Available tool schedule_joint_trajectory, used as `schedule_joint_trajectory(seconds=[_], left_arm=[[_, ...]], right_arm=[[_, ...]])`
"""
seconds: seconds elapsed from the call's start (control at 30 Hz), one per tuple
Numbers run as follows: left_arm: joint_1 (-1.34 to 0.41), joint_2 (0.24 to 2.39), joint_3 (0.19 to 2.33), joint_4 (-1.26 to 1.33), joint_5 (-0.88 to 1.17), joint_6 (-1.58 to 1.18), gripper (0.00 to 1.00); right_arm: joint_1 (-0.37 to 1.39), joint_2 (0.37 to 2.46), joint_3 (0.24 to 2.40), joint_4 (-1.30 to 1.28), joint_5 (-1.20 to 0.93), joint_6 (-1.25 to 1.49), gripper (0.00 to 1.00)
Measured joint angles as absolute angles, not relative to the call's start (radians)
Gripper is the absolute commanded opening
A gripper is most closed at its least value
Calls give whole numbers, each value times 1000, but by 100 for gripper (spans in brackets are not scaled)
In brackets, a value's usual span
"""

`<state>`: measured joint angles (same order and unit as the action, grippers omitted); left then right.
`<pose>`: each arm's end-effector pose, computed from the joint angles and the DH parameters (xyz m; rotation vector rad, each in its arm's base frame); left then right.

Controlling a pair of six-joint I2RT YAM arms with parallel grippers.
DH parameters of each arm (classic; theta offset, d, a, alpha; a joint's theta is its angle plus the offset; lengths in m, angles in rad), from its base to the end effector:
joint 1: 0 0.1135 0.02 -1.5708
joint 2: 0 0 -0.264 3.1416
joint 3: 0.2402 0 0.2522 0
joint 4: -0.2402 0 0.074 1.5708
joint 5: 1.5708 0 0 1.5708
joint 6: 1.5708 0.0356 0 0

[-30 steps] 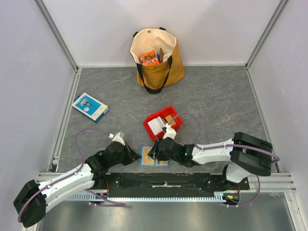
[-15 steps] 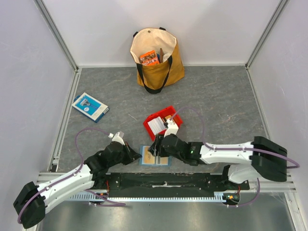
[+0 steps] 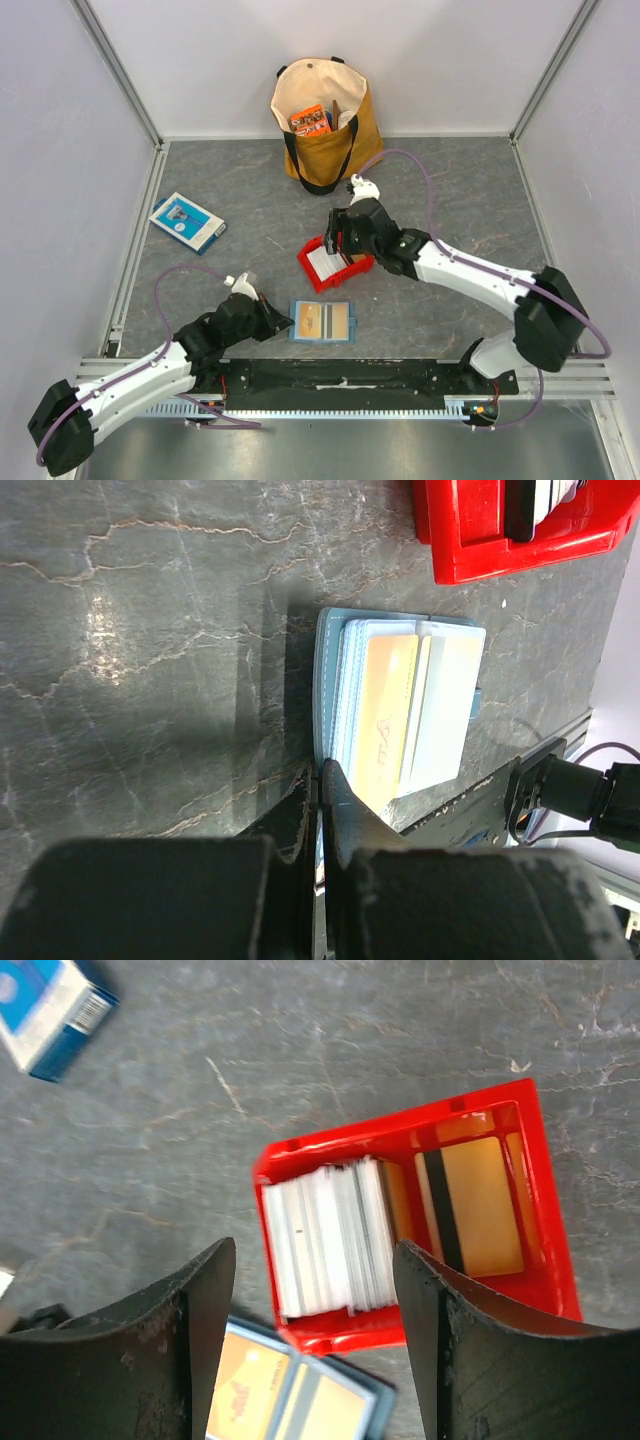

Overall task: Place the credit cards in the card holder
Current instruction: Pick up the credit card from the storage box.

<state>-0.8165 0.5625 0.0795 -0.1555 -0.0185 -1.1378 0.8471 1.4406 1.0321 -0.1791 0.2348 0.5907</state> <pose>0.0891 -0.0939 0.1283 -0.3985 2.3888 -0.9975 0.2213 0.2379 0.2728 -0.1430 2.1934 0.5788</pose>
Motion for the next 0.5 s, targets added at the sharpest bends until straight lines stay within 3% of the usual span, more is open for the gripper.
schedule_joint_trajectory(seconds=[0.27, 0.5], left_arm=[[-817, 575, 89, -155, -25, -1138, 2], [-817, 576, 96, -161, -25, -1137, 2]], right_arm=[[712, 1615, 1057, -226, 89, 483, 72], [590, 1636, 1057, -233, -10, 419, 73]])
